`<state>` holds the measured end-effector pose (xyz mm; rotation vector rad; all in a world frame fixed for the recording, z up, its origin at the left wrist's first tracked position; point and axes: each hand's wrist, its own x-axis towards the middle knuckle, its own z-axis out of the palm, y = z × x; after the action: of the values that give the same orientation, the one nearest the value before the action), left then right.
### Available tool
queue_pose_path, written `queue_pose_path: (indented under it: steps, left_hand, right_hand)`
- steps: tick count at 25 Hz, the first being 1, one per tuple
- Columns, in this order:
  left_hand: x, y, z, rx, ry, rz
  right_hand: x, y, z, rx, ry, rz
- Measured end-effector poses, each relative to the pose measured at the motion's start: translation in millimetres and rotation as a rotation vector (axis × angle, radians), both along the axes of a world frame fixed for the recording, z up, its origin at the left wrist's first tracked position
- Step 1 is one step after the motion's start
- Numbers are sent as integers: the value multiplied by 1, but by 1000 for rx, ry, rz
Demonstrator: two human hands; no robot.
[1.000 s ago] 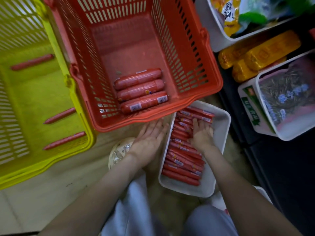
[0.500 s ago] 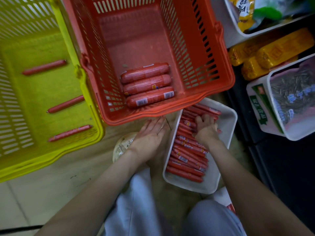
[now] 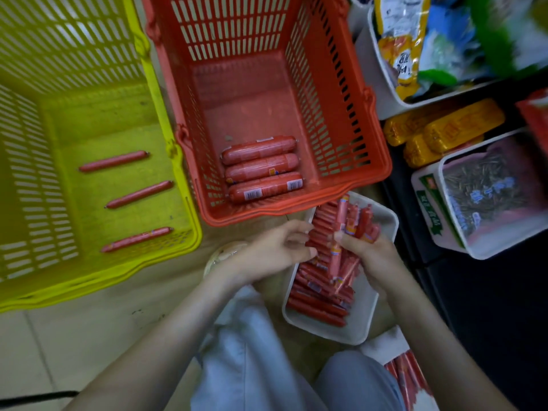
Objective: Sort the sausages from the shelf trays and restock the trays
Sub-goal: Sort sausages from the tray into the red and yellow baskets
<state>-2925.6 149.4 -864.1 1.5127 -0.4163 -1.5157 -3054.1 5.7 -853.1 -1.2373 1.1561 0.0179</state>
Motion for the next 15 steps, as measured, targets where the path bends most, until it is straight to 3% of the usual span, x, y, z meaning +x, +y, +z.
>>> queue_pose_path:
  steps: [2,4,10,15]
  left_hand:
    - [12,-2,23,-76,221,55]
    - [21,0,42,-128,273,5]
    - [60,31,73,-198,283,-8]
    - [76,53,95,-123,209,-21]
  right_hand:
    - [15,16,43,255,-215,-101]
    - [28,31,68,370,-283,-129]
    - [74,57,91,386,-285,-47]
    - [89,83,95,417,-218,-10]
